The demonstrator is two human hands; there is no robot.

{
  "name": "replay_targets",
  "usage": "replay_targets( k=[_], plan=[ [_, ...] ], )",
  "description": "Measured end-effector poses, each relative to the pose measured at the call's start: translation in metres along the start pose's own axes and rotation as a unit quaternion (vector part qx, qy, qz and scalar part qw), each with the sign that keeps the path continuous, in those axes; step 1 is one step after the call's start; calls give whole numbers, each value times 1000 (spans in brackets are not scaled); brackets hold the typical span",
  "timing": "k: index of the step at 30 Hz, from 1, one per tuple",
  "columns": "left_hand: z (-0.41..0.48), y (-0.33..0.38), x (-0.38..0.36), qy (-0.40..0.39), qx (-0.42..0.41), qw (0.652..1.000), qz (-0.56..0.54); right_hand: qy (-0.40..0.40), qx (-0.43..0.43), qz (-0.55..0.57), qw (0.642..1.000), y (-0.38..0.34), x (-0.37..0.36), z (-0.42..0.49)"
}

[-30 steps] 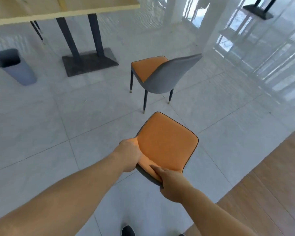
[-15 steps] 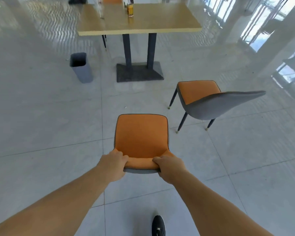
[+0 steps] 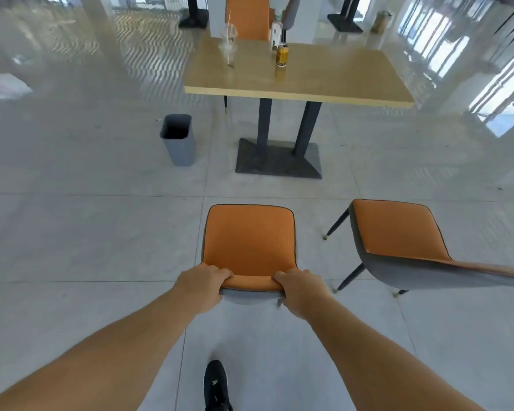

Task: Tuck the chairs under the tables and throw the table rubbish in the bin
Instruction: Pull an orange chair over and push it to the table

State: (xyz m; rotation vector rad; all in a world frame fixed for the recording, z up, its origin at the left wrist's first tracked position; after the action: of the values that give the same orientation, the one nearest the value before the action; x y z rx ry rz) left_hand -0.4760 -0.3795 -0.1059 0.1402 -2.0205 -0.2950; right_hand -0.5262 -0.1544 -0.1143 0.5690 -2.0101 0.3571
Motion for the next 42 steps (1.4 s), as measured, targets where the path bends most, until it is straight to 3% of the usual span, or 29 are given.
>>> replay_targets(
  k=[14, 28, 36, 42],
  plan=[
    [230, -62, 124, 5, -9, 1000, 26, -2, -21, 8, 1000, 91, 111, 216],
    [449, -67, 236, 23, 61, 998, -18, 18, 18, -6, 1000, 227, 225, 419],
    [508, -86, 272, 47, 77, 996, 10, 16, 13, -9, 1000, 244, 257, 481],
    [497, -105, 275, 53, 101, 993, 29, 47, -5, 11, 999, 219, 254, 478]
  ],
)
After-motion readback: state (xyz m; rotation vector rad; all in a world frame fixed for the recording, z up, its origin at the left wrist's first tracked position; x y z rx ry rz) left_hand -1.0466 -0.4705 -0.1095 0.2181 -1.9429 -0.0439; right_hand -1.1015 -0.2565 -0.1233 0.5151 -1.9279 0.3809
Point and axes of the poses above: each hand's wrist, its own z-axis towards the middle knuckle, its own x-axis out of the back of the hand, y = z × x, the point moved 4 cm from there along z, towards the middle knuckle, and after that the axes turned 6 degrees about -z, right-handed, at the moved point
